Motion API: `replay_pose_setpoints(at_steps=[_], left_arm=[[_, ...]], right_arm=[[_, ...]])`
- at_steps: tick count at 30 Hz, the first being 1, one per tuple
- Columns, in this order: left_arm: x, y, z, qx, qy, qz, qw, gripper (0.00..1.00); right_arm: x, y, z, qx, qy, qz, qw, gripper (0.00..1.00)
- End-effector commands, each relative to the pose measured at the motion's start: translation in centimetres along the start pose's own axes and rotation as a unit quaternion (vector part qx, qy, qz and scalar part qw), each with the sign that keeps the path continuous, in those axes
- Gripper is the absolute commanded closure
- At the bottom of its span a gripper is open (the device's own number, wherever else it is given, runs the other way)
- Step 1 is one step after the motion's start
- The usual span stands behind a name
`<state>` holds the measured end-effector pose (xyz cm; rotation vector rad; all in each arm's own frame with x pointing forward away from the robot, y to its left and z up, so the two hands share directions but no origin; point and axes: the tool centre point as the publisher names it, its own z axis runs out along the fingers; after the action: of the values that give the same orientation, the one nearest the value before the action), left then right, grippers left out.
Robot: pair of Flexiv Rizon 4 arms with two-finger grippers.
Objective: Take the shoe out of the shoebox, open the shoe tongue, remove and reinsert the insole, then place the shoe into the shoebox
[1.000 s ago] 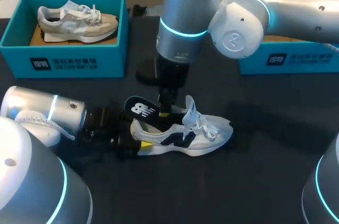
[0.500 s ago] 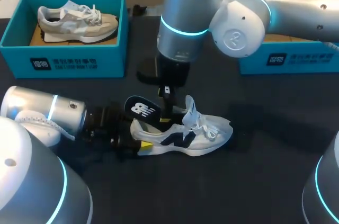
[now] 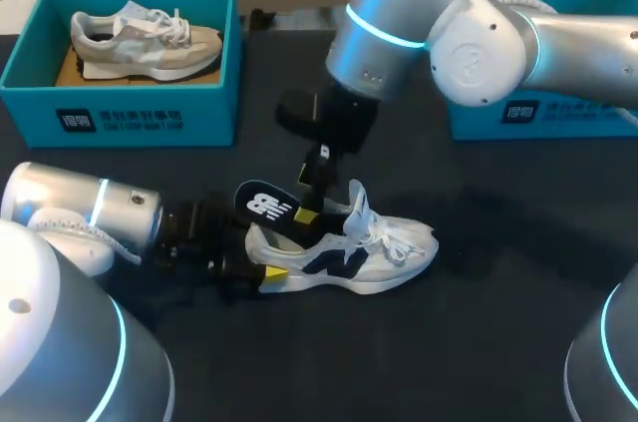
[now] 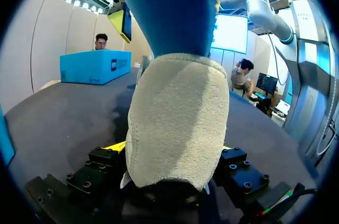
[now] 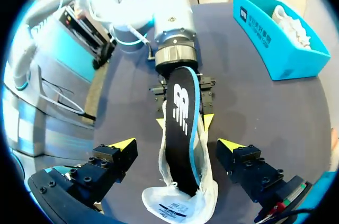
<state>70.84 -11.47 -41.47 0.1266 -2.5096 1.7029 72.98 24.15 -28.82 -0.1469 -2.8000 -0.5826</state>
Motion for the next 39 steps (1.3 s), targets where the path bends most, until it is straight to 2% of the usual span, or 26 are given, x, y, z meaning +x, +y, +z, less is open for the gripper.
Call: replay_pose_setpoints(at_steps=[1, 7, 15, 30, 39], left_arm=[[-0.1, 0.3, 0.1, -0.001, -0.001, 0.0, 1.0, 1.0], [-0.1, 0.3, 0.1, -0.001, -0.001, 0.0, 1.0, 1.0], [-0.1, 0.3, 0.1, -0.001, -0.001, 0.0, 1.0, 1.0], [-0.1, 0.3, 0.1, -0.001, -0.001, 0.0, 1.0, 1.0], [-0.1, 0.3, 0.1, -0.001, -0.001, 0.0, 1.0, 1.0]], right_arm=[[-0.6, 0.0, 0.2, -0.019, 0.018, 0.008, 1.0, 0.0], [-0.6, 0.6, 0.3, -0.073, 0.037, 0.008, 0.997, 0.0], [-0.1, 1.4, 1.1, -0.106, 0.07, 0.007, 0.992, 0.0], [0.8, 0.8, 2.7, -0.121, 0.084, 0.02, 0.989, 0.0], [0.9, 1.0, 3.7, -0.123, 0.124, 0.0, 0.985, 0.0]])
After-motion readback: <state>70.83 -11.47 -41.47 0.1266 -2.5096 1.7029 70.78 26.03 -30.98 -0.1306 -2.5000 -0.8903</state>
